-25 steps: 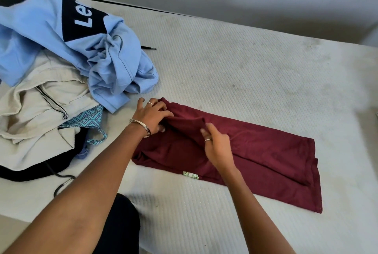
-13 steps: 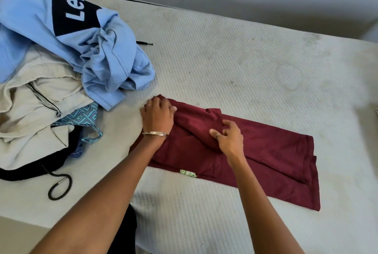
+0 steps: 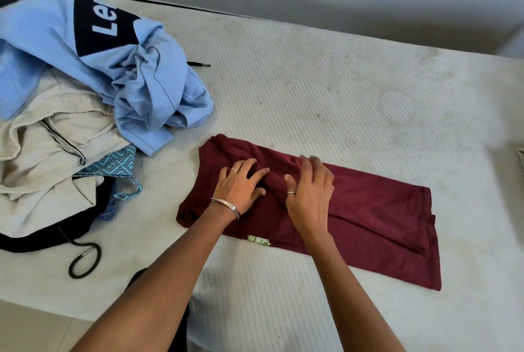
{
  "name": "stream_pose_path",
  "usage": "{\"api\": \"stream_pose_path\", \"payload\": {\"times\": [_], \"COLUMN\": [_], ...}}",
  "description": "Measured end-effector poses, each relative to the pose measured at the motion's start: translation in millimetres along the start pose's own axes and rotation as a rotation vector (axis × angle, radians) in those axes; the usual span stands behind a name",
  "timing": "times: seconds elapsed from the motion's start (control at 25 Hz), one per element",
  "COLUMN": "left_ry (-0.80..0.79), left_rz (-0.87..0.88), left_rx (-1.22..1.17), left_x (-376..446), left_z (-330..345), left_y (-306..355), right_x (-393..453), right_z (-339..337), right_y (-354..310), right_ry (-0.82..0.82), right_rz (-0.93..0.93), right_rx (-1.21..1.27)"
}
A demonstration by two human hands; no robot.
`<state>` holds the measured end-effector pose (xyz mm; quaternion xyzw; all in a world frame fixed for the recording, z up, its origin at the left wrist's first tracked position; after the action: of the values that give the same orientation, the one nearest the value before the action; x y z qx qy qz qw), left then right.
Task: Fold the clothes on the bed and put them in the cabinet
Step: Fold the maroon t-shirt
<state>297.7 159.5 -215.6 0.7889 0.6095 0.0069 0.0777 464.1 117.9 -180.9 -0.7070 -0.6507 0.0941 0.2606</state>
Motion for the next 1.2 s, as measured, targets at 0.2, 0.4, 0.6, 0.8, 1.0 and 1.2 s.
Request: {"api": "stream_pose_path", "payload": {"times": [0.2,0.4,0.6,0.8,1.0,1.2], "left_ry": [0.218,0.102,-0.038,0.063,0.342,0.44], "left_rz": [-0.212,-0.615,-0.936,-1.182,-1.111,-0.473], "left_rx": [-0.402,-0.619,-1.289,-1.293,-0.969,-0.274], "left_x": [-15,-14,31,67,50,19], "left_z": [4,-3,-34,-36,-36,-30], "left_y": [-18,-49,-53,-54,-47,-4], "right_x": [-5,-7,5,6,-9,-11], "right_z": [21,27,51,49,49,4], "right_y": [39,-5,-26,-18,-6,48], "right_ry": [-0.564,-0.224,-0.151,0.023,-0.174,0.07], "right_rz": [-0.196,-0.276,-0.328,-0.425,-0.402,0.07], "right_rx": [-0.255,-0.245,-0.359,-0.281,-0.09,0.048]}}
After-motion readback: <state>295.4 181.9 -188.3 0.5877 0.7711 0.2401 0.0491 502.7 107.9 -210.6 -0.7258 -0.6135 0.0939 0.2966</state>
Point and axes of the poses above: each hand's wrist, its own x-axis towards the middle knuckle, its own z-axis out of the palm, y = z × x, the point moved 1 cm from there along x, towards the middle knuckle, and after that the axes turned 6 degrees about -z, right-handed, at the moved point
